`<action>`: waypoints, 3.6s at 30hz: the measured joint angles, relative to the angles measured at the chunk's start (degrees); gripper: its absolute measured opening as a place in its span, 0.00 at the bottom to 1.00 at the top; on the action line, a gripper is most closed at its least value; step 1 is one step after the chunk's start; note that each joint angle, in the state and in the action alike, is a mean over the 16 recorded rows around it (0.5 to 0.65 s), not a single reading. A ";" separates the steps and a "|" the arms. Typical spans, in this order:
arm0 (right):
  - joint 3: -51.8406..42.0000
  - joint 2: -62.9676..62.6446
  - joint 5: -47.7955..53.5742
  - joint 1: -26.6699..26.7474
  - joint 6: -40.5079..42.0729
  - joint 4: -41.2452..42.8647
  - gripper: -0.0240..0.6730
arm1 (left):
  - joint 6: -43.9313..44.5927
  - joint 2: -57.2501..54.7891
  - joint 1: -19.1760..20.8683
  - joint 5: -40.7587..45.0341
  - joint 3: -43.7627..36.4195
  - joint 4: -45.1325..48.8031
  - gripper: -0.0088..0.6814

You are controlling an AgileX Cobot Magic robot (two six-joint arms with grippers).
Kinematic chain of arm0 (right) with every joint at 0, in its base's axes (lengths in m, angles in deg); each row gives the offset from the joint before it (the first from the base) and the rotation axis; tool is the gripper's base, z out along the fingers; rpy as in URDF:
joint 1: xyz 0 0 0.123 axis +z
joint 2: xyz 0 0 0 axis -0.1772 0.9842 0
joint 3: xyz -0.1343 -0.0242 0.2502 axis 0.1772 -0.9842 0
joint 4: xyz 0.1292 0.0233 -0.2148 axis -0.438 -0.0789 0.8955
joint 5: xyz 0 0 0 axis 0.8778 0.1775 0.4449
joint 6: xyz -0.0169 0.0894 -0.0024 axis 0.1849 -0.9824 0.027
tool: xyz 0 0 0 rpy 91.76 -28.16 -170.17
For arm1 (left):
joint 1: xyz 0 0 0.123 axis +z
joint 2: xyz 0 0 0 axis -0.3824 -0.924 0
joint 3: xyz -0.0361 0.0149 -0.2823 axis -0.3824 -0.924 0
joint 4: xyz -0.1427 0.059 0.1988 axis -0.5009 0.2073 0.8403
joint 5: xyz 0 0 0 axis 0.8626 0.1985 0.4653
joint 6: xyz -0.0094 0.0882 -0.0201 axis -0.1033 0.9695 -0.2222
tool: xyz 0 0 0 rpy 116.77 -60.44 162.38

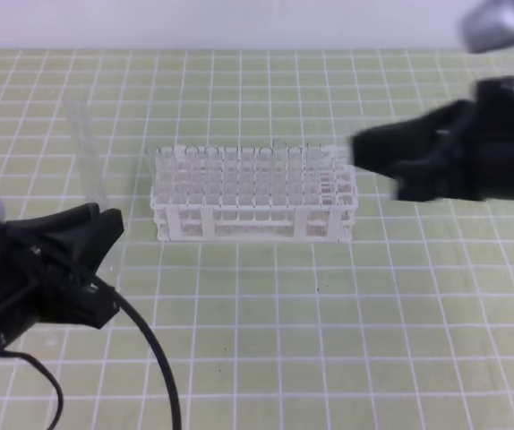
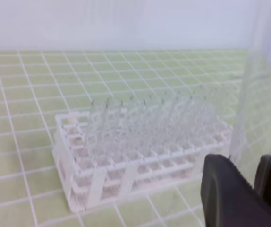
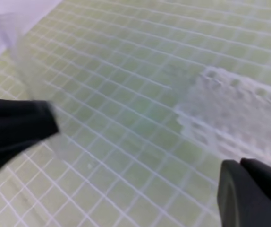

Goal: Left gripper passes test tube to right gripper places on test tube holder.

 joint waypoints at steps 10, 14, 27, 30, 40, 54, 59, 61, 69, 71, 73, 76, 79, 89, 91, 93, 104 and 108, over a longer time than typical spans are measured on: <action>0.58 7.05 -27.84 15.51 8.74 2.88 0.00 | -0.61 -5.45 3.71 -14.06 -3.57 -0.19 0.05; -2.33 7.91 -38.82 19.60 11.84 2.94 0.00 | -0.72 -8.76 4.18 -18.11 -3.58 -0.21 0.04; -4.89 12.26 -53.36 27.89 12.09 4.67 0.07 | 0.37 -16.56 4.26 -27.91 -3.58 -0.22 0.04; -3.86 13.34 -54.10 28.91 11.22 5.50 0.14 | 1.34 -17.30 4.27 -29.19 -3.58 -0.22 0.05; -1.70 15.30 -54.69 30.25 3.70 10.77 0.49 | 4.83 -18.24 4.28 -30.98 -3.58 -0.20 0.05; -1.56 18.64 -58.38 30.26 -11.45 22.90 0.69 | 7.11 -18.20 4.29 -32.16 -3.58 -0.22 0.02; -1.36 19.97 -60.22 30.26 -15.51 26.51 0.69 | 7.26 -18.15 4.30 -32.34 -3.58 -0.23 0.02; -1.09 20.52 -60.73 30.26 -16.82 27.77 0.69 | 7.28 -18.15 4.30 -32.42 -3.58 -0.23 0.02; 0.89 23.24 -61.64 30.26 -19.97 30.78 0.69 | 7.34 -18.20 4.29 -32.60 -3.58 -0.20 0.03; 1.51 23.97 -61.62 30.26 -20.06 30.90 0.69 | 7.34 -18.24 4.28 -32.48 -3.58 -0.18 0.04; 2.12 24.71 -61.63 30.26 -20.08 30.93 0.69 | 7.34 -18.27 4.27 -32.52 -3.58 -0.17 0.04; 2.95 25.75 -61.66 30.24 -20.10 30.93 0.69 | 7.33 -18.29 4.27 -32.52 -3.57 -0.15 0.04; 3.51 26.58 -61.69 30.15 -20.11 30.83 0.69 | 7.33 -18.29 4.27 -32.66 -3.57 -0.11 0.03; 4.29 28.20 -61.97 29.84 -20.06 29.53 0.67 | 7.32 -14.06 4.26 -33.04 -3.57 0.04 0.05; 4.29 28.34 -62.03 29.79 -20.04 29.25 0.66 | 7.31 -14.08 4.26 -33.07 -3.57 0.08 0.07; 4.29 28.48 -62.15 29.76 -20.03 28.98 0.64 | 7.32 -14.06 4.26 -33.21 -3.57 0.08 0.06; 4.29 28.88 -63.19 29.76 -20.00 28.69 0.47 | 7.34 -18.22 4.29 -33.57 -3.58 0.05 0.04; 4.29 28.88 -63.60 29.76 -20.04 28.69 0.38 | 7.34 -18.17 4.30 -33.71 -3.58 0.03 0.03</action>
